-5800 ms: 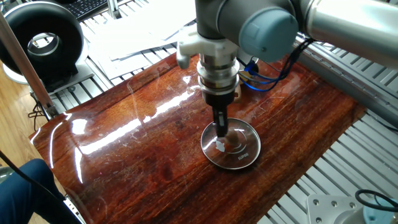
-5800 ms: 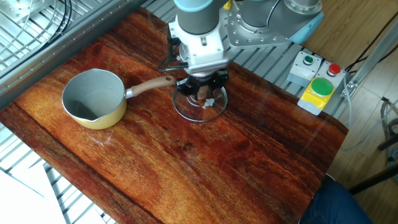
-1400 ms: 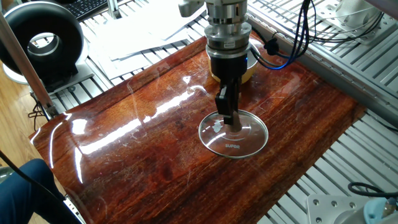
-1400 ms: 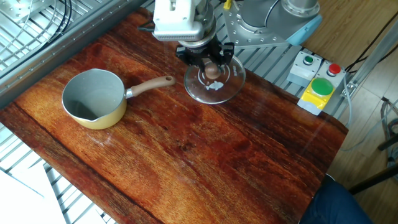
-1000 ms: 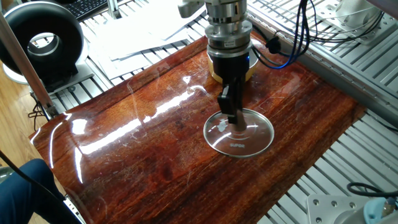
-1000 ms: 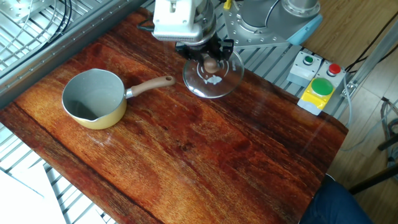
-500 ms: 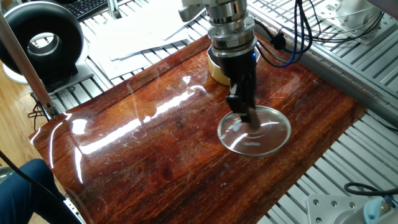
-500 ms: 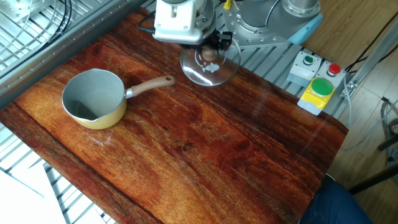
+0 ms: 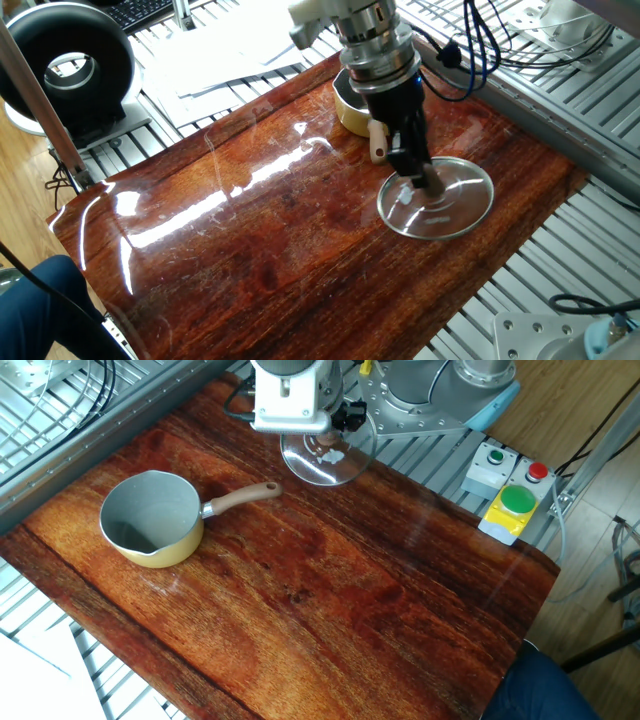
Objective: Cover the pot with the lid
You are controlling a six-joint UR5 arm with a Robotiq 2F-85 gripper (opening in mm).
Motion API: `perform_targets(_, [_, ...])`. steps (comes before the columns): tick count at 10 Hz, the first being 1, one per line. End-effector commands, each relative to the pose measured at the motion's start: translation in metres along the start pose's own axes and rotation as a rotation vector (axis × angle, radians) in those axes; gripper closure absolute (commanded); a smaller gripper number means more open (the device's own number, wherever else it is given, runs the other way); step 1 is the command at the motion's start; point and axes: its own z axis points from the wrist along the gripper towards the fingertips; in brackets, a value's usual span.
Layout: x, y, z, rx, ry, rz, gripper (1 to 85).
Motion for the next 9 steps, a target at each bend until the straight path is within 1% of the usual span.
perform_targets(1, [0.012,-0.021,0.000,0.072,0.050,-0.110,84.3])
perform_targets(2, [0.012,-0.024,0.000,0.081,0.049,-0.116,84.3])
perform_targets(4, [0.007,-0.020,0.000,0.067,0.026,-0.112,84.3])
perform_targets(5, [0.005,-0.022,0.000,0.083,0.023,-0.130,84.3])
perform_targets(6, [0.009,-0.029,-0.001,0.108,0.042,-0.175,84.3])
perform_targets(8, [0.013,-0.025,-0.001,0.101,0.063,-0.216,84.3])
perform_targets(9, [0.017,-0.028,-0.002,0.113,0.087,-0.248,84.3])
